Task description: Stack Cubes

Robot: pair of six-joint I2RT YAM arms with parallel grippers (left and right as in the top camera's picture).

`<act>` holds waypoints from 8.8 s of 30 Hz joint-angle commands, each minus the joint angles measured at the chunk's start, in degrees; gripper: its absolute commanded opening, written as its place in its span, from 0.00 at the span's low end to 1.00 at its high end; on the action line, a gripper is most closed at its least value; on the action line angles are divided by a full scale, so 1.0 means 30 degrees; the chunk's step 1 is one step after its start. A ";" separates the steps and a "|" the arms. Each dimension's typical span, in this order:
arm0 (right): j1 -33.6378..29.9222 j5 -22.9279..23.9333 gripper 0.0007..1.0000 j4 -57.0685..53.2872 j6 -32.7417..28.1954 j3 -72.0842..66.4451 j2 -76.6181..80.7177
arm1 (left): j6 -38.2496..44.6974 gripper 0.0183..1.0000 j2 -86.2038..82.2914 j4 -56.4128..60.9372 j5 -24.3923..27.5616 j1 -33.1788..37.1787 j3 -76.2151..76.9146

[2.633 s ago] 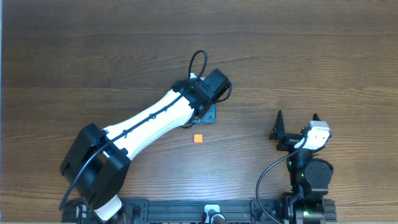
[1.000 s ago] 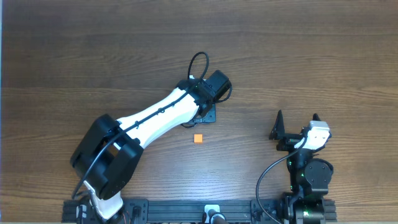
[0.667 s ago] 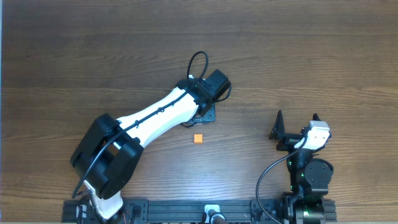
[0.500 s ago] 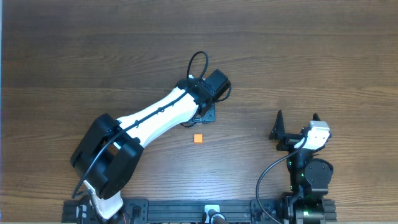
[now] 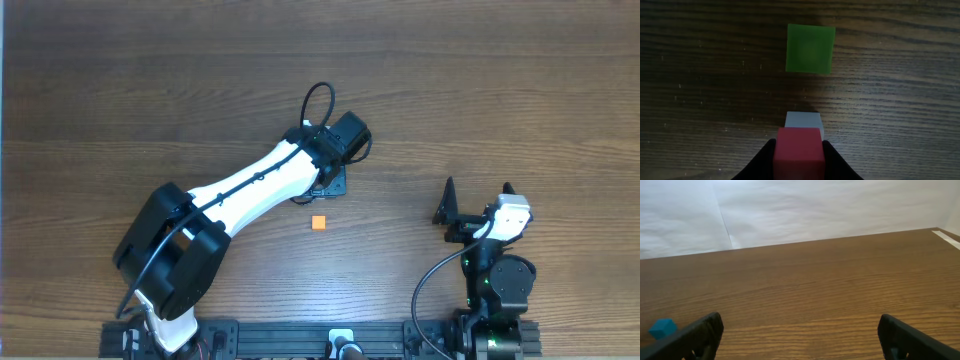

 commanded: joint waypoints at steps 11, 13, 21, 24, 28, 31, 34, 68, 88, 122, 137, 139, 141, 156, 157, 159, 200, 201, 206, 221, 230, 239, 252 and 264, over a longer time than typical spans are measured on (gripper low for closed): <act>-0.0109 0.0182 0.99 -0.0044 -0.0153 -0.0095 -0.0153 | -0.0350 0.06 0.0328 0.0036 -0.0255 0.0138 0.0270; -0.0109 0.0189 0.99 -0.0044 -0.0146 -0.0095 -0.0153 | -0.0350 0.08 0.0328 0.0029 -0.0211 0.0138 0.0270; -0.0109 0.0189 0.99 -0.0044 -0.0146 -0.0095 -0.0153 | -0.0350 0.14 0.0328 0.0022 -0.0211 0.0138 0.0270; -0.0109 0.0182 0.99 -0.0044 -0.0153 -0.0095 -0.0153 | -0.0350 0.18 0.0328 -0.0007 -0.0211 0.0138 0.0270; -0.0102 0.0189 0.99 -0.0044 -0.0146 -0.0095 -0.0153 | -0.0350 0.23 0.0328 -0.0044 -0.0211 0.0138 0.0270; -0.0109 0.0182 0.99 -0.0044 -0.0146 -0.0095 -0.0153 | -0.0350 0.25 0.0328 -0.0044 -0.0211 0.0138 0.0270; -0.0109 0.0189 0.99 -0.0044 -0.0146 -0.0095 -0.0153 | -0.0350 0.27 0.0328 -0.0044 -0.0219 0.0138 0.0270; -0.0109 0.0189 0.99 -0.0044 -0.0146 -0.0095 -0.0153 | -0.0546 0.61 0.0321 -0.1596 0.1035 -0.0692 0.0270; -0.0109 0.0182 0.99 -0.0044 -0.0146 -0.0095 -0.0153 | -0.1792 0.60 0.0328 -0.3002 0.2674 -0.1945 -0.0146; -0.0109 0.0182 0.99 -0.0044 -0.0146 -0.0095 -0.0153 | -0.1778 0.48 0.0488 -0.1384 0.2572 -0.1719 -0.1763; -0.0102 0.0182 0.99 -0.0044 -0.0146 -0.0095 -0.0153 | -0.1778 0.37 0.0510 -0.1166 0.2426 -0.1588 -0.2120; -0.0102 0.0189 0.99 -0.0044 -0.0146 -0.0095 -0.0153 | -0.1778 0.36 0.0510 -0.1144 0.2419 -0.1559 -0.2120; -0.0109 0.0189 0.99 -0.0044 -0.0146 -0.0095 -0.0153 | -0.1778 0.35 0.0510 -0.1115 0.2346 -0.1559 -0.2120; -0.0109 0.0189 0.99 -0.0044 -0.0146 -0.0095 -0.0153 | -0.1785 0.02 0.0510 -0.1027 0.2215 -0.1559 -0.2120; -0.0109 0.0189 0.99 -0.0044 -0.0146 -0.0095 -0.0153 | -0.1785 0.02 0.0510 -0.1027 0.2215 -0.1559 -0.2120; -0.0109 0.0189 0.99 -0.0044 -0.0146 -0.0095 -0.0153 | -0.1785 0.02 0.0495 -0.1035 0.2222 -0.1559 -0.2113; -0.0109 0.0189 0.99 -0.0044 -0.0146 -0.0095 -0.0153 | 0.0823 0.02 -0.1341 -0.3402 0.1144 0.0401 0.2004; -0.0109 0.0182 0.99 -0.0044 -0.0153 -0.0095 -0.0153 | 0.0823 0.02 -0.1275 -0.3402 0.1151 0.0408 0.2004; -0.0109 0.0189 0.99 -0.0044 -0.0146 -0.0095 -0.0153 | 0.0816 0.02 -0.1035 -0.3235 0.1151 0.0408 0.2011; -0.0102 0.0189 0.99 -0.0044 -0.0146 -0.0095 -0.0153 | 0.0823 0.02 -0.0459 -0.2973 0.1362 0.0532 0.2033; -0.0109 0.0189 0.99 -0.0044 -0.0153 -0.0095 -0.0153 | 0.0816 0.02 -0.0452 -0.3038 0.1362 0.0532 0.2033; -0.0109 0.0189 0.99 -0.0044 -0.0146 -0.0095 -0.0153 | 0.0809 0.02 -0.0452 -0.3045 0.1362 0.0532 0.2033; -0.0102 0.0182 0.99 -0.0044 -0.0146 -0.0095 -0.0153 | 0.0794 0.02 -0.0204 -0.3024 0.1355 0.0532 0.2025; -0.0109 0.0189 0.99 -0.0044 -0.0146 -0.0095 -0.0153 | 0.0743 0.03 -0.0044 -0.2922 0.1355 0.0532 0.2025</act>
